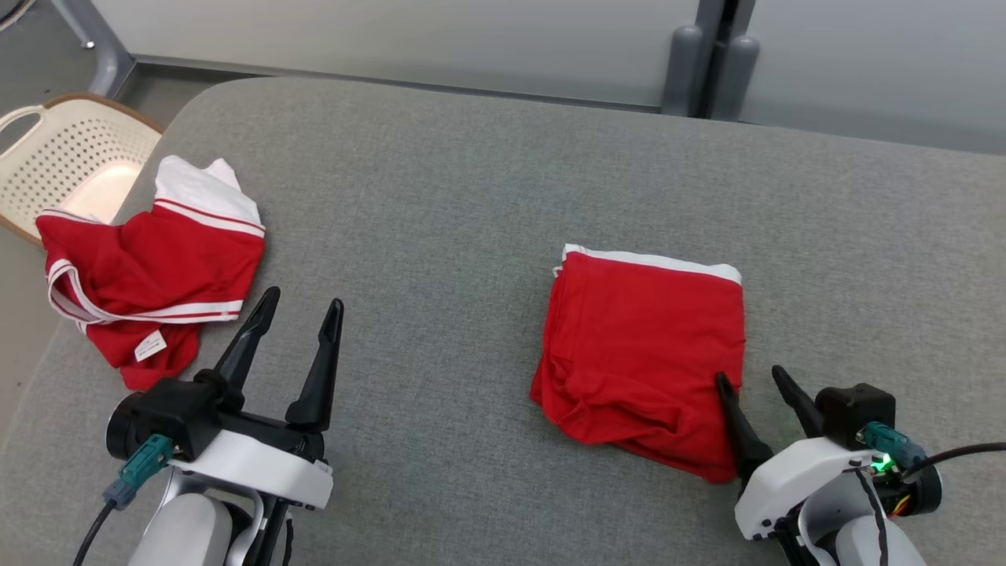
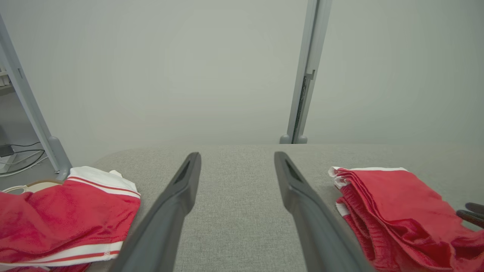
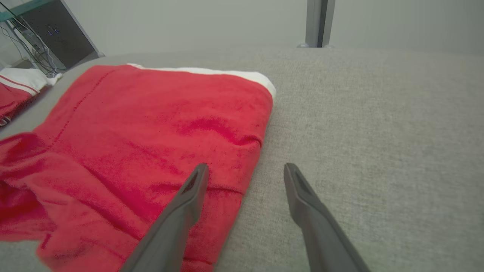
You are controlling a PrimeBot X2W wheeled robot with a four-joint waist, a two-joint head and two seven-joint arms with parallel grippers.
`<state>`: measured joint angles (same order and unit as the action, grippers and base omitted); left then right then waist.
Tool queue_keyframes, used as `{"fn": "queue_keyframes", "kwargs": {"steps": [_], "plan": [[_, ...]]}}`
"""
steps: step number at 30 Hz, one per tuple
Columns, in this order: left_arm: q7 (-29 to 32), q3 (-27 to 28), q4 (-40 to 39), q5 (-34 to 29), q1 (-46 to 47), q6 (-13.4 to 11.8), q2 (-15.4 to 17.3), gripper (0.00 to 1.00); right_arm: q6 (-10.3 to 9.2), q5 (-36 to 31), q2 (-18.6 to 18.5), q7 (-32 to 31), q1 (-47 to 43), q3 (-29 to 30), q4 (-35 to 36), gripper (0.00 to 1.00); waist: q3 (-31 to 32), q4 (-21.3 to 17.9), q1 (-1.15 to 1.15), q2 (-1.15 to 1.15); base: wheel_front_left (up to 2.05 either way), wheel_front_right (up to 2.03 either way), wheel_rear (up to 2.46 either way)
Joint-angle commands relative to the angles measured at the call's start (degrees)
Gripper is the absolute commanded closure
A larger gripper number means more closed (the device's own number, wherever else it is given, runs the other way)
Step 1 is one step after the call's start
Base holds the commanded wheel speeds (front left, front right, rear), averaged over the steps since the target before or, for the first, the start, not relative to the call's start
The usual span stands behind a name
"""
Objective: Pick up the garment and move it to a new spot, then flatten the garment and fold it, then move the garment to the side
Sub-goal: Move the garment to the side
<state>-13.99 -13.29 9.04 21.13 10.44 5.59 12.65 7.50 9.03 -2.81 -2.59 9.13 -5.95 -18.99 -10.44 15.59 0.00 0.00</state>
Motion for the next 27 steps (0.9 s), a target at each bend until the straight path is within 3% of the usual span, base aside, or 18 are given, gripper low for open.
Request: {"fn": "queue_keyframes", "kwargs": {"steps": [1, 6, 7, 8, 9, 10, 18, 27], "plan": [[-0.4, 0.1, 0.7, 0.2, 1.2, 0.4, -0.1, 0.00, -0.02, 0.9, -0.2, -0.7, 0.8, -0.5, -2.5, 0.00, -1.7, 1.9, 0.00, 0.00, 0.00, 0.00, 0.00], [-0.9, 0.6, 1.7, 0.4, 1.6, 0.5, -0.4, 0.00, -0.02, 2.6, -0.2, -2.7, 1.0, -2.5, -6.8, 0.00, -1.8, 1.7, 0.00, 0.00, 0.00, 0.00, 0.00], [-1.0, 0.8, 1.9, 0.4, 1.7, 0.6, -0.4, 0.00, -0.02, 2.8, -0.1, -2.7, 1.0, -2.6, -7.2, 0.07, -1.8, 1.6, 0.00, 0.00, 0.00, 0.00, 0.00], [-1.0, 1.0, 2.0, 0.4, 1.8, 0.6, -0.5, 0.00, -0.02, 2.9, -0.1, -2.8, 1.2, -2.6, -7.5, 0.54, -1.9, 1.5, 0.00, 0.00, 0.00, 0.00, 0.00], [-1.1, 1.1, 2.1, 0.4, 1.9, 0.6, -0.5, 0.00, -0.02, 2.7, -0.1, -2.9, 1.4, -2.6, -7.7, 0.87, -2.0, 1.4, 0.00, 0.00, 0.00, 0.00, 0.00], [-1.2, 1.3, 2.1, 0.4, 2.0, 0.7, -0.6, 0.00, -0.02, 2.4, -0.1, -3.0, 1.5, -2.5, -7.8, 1.00, -2.1, 1.3, 0.00, 0.00, 0.00, 0.00, 0.00], [-1.3, 2.6, 0.0, -0.7, 1.6, 0.6, -0.8, 0.00, -0.07, -3.0, -0.3, -2.0, 1.2, -1.0, -3.2, 1.00, -2.5, -1.9, 0.00, 0.00, 0.00, 0.00, 0.00], [-1.2, 3.7, -6.9, -1.4, -0.3, 1.0, 0.6, 0.00, -0.06, -6.5, -0.2, -1.8, 0.3, -3.2, 2.0, 1.00, -5.0, -15.9, 0.00, 0.00, 0.00, 0.00, 0.00]]}}
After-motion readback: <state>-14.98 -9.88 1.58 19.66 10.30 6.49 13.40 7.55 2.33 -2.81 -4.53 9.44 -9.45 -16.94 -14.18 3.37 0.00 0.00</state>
